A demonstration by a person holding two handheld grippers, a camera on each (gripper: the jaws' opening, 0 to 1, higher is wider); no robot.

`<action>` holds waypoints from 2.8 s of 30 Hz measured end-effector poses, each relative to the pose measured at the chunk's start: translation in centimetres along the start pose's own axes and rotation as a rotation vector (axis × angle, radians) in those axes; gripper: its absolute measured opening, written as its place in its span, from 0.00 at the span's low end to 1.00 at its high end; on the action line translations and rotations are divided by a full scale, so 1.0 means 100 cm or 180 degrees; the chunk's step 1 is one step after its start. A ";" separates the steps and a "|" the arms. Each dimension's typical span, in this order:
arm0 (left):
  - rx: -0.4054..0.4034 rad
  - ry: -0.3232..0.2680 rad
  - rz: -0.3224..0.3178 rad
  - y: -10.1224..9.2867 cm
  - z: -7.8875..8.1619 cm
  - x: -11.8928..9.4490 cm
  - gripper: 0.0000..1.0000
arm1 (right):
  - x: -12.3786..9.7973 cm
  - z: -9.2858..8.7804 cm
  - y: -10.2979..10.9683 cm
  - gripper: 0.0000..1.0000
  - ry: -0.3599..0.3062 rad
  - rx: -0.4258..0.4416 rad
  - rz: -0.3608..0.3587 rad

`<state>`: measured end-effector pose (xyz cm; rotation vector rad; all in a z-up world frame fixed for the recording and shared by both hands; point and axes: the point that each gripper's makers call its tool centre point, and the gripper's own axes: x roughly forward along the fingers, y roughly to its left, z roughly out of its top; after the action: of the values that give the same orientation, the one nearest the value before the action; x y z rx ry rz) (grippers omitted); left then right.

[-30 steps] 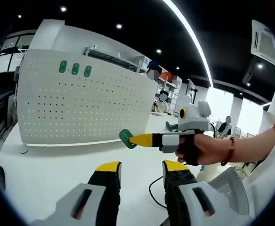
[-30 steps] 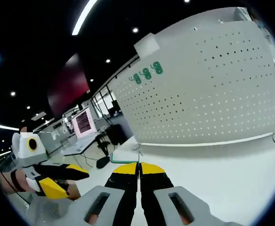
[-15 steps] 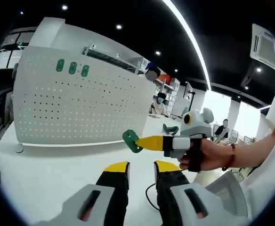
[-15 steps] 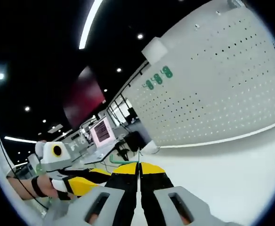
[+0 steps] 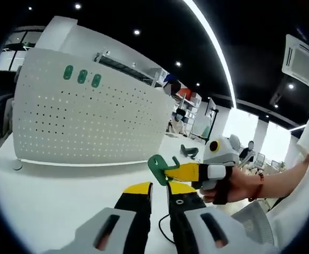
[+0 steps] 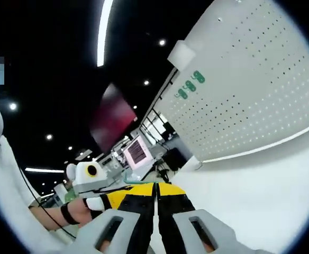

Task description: Insert the hook assembly into the mounting plate slot until the hook locks in place.

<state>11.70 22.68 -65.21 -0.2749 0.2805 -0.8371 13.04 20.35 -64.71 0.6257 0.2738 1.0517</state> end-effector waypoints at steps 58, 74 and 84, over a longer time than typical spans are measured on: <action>-0.0865 -0.0486 -0.0707 -0.033 0.016 -0.013 0.02 | -0.015 -0.014 0.042 0.03 0.0198 0.0192 0.0796; -0.0642 -0.0651 -0.0401 -0.031 0.024 -0.025 0.02 | -0.016 -0.020 0.051 0.06 0.0210 -0.0276 0.0416; -0.0417 -0.0694 -0.0052 -0.018 0.024 -0.027 0.02 | -0.009 -0.015 0.052 0.07 0.0173 -0.0626 0.0123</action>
<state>9.58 23.82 -62.02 -0.4880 0.1290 -0.7984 8.08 21.84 -62.79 0.4274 0.2032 1.1185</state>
